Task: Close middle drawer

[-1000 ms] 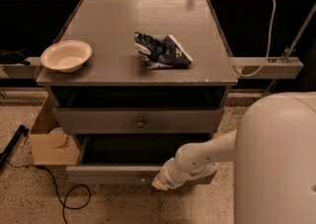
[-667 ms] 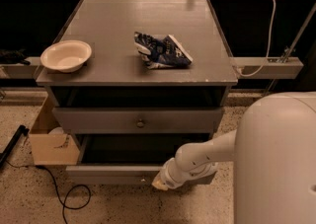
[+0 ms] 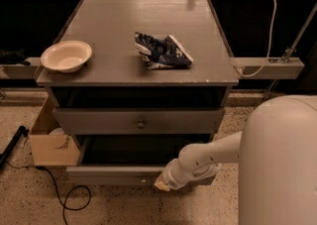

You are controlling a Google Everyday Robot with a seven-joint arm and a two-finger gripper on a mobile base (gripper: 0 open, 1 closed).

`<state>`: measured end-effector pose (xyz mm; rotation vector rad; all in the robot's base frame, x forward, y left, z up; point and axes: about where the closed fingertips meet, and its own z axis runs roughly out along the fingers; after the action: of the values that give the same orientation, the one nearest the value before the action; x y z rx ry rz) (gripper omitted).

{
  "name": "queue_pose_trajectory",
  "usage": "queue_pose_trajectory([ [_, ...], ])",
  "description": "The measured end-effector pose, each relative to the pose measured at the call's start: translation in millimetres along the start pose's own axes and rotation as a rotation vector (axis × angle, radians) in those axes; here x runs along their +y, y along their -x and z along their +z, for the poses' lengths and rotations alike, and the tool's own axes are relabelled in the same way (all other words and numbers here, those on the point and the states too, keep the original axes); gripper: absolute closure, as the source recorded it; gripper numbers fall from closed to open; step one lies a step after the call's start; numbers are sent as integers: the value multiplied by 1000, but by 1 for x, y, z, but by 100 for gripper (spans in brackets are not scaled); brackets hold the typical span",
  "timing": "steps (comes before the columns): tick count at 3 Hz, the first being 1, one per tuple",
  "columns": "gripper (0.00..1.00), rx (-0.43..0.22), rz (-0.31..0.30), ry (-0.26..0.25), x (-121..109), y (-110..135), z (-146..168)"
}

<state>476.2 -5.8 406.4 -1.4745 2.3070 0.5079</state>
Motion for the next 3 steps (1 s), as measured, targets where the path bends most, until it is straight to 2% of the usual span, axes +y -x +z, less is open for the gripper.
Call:
queue_pose_trajectory([
  [1, 15, -7, 32, 8, -17, -6, 0],
  [2, 0, -9, 40, 7, -22, -8, -2],
  [3, 0, -40, 65, -16, -63, -1, -6],
])
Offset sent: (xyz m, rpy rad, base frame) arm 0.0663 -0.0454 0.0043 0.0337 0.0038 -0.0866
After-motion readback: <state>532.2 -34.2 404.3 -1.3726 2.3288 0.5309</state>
